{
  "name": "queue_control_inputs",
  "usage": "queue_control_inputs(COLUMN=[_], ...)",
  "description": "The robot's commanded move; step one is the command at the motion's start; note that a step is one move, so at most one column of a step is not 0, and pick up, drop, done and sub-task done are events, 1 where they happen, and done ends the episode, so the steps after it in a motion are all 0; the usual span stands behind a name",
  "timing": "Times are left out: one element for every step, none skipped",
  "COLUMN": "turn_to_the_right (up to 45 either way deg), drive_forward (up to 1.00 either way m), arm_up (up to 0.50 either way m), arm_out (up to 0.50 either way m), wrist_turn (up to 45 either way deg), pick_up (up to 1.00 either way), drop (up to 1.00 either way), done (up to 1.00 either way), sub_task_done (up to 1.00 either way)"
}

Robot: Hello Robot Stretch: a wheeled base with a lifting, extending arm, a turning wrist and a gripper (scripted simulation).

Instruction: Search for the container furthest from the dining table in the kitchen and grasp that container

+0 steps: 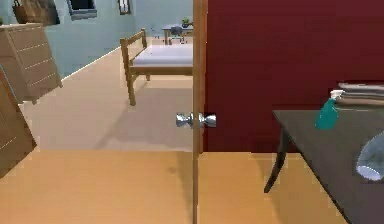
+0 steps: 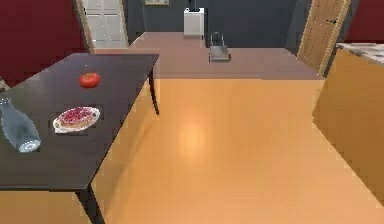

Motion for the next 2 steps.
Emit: queue_control_inputs(turn_to_the_right=[45.0,45.0], drive_forward=[0.0,0.0], arm_up=[0.0,0.0], arm_out=[0.0,0.0], wrist_turn=[0.0,0.0], pick_up=[0.0,0.0], drop=[0.0,0.0], done=[0.0,0.0], sub_task_done=[0.0,0.0])
